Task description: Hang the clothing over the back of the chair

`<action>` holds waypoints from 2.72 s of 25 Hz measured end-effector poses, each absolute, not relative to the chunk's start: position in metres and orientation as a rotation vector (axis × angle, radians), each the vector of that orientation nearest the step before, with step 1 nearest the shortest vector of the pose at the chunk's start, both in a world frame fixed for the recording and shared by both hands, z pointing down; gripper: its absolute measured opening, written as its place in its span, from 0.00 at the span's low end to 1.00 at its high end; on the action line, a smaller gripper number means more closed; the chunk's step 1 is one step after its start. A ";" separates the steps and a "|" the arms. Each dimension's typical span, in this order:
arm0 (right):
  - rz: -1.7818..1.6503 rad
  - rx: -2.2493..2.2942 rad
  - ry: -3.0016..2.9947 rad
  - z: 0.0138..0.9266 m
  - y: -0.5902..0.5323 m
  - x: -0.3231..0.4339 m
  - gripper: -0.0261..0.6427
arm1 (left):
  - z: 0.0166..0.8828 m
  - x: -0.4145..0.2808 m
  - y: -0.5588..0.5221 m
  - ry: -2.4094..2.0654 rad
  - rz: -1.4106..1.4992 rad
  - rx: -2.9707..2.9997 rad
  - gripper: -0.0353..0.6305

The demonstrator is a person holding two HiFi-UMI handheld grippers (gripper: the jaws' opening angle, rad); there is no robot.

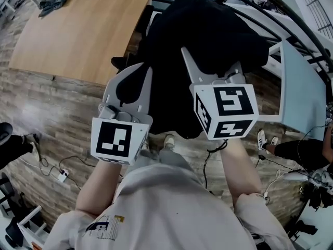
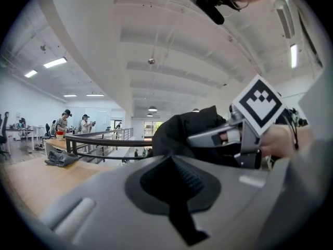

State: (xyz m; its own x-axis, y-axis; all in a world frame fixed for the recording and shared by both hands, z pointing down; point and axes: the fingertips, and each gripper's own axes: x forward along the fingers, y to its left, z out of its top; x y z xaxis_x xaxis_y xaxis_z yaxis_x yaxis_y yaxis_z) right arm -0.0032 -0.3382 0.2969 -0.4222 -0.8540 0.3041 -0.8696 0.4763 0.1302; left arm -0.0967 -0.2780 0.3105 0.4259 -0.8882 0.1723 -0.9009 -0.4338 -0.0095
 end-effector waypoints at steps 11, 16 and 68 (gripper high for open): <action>0.417 1.251 -2.299 0.385 -0.368 0.011 0.39 | 0.334 -0.083 -0.301 -1.595 0.286 2.555 0.06; 0.661 1.151 -2.259 0.424 -0.379 0.019 0.46 | 0.343 -0.076 -0.311 -1.591 0.349 2.536 0.06; 0.506 1.376 -2.477 0.319 -0.294 0.083 0.45 | 0.270 -0.064 -0.281 -1.726 0.184 2.557 0.06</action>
